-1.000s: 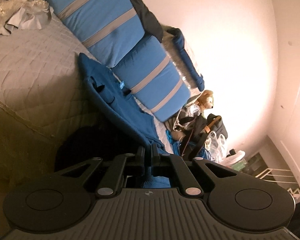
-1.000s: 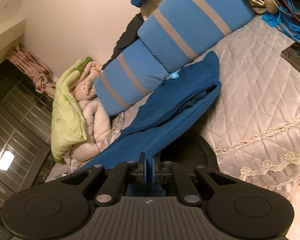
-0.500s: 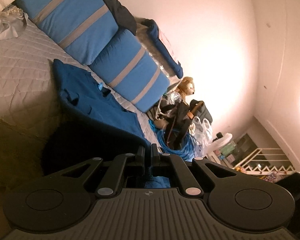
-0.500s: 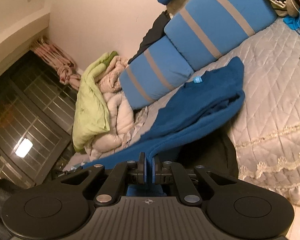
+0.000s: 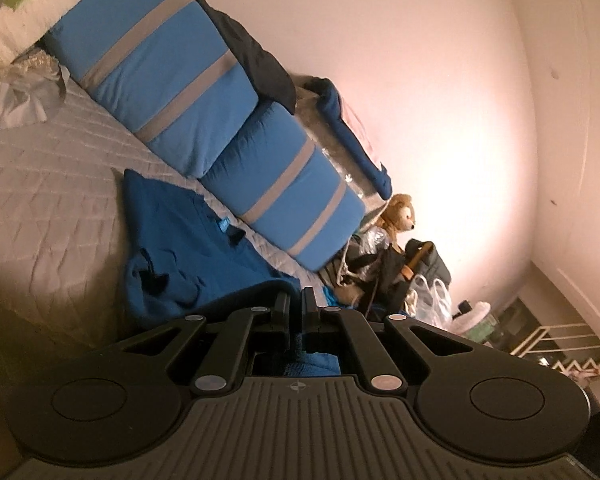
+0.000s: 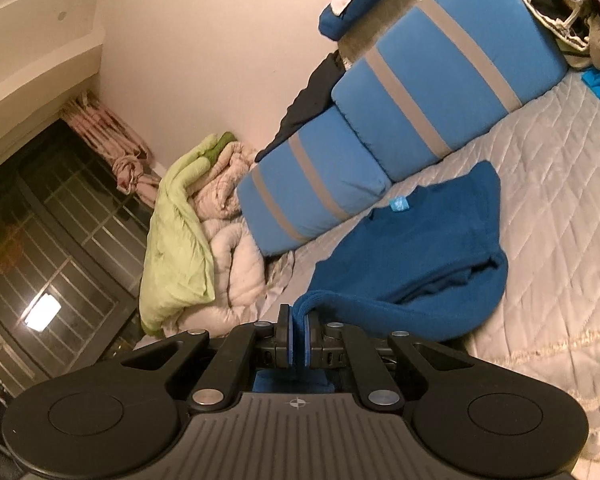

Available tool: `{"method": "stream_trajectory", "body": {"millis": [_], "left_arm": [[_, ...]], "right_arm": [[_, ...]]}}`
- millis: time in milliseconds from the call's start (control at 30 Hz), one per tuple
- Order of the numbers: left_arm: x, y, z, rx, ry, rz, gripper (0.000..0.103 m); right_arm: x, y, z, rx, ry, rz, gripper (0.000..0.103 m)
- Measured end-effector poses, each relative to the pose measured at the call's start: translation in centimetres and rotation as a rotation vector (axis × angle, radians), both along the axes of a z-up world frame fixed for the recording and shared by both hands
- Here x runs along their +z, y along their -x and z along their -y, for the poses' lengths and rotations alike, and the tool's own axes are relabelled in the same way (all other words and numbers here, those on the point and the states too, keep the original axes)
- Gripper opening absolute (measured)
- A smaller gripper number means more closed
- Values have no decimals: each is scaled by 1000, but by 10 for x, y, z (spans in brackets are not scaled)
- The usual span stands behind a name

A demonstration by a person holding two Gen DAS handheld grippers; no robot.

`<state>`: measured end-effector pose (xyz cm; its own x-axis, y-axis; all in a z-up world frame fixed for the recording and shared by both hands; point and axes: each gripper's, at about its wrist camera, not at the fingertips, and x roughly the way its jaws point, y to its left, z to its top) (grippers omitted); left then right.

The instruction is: Fold clothes

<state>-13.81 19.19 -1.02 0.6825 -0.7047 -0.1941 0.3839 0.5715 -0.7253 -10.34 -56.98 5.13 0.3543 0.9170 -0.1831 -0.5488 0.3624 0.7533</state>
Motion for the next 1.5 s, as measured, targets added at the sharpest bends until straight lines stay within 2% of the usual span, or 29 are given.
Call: {"method": "stream_trajectory", "body": {"millis": [400, 900, 1267, 1500], "left_arm": [[10, -28, 1, 29, -3, 17, 5], [29, -86, 9, 70, -33, 31, 5], [29, -135, 13, 90, -52, 5, 5], [26, -168, 20, 96, -75, -21, 5]], "right_arm": [[11, -33, -11, -45, -4, 14, 7], [20, -85, -26, -103, -2, 27, 7], [19, -126, -41, -152, -5, 14, 7], [16, -156, -51, -189, 26, 8, 7]]}}
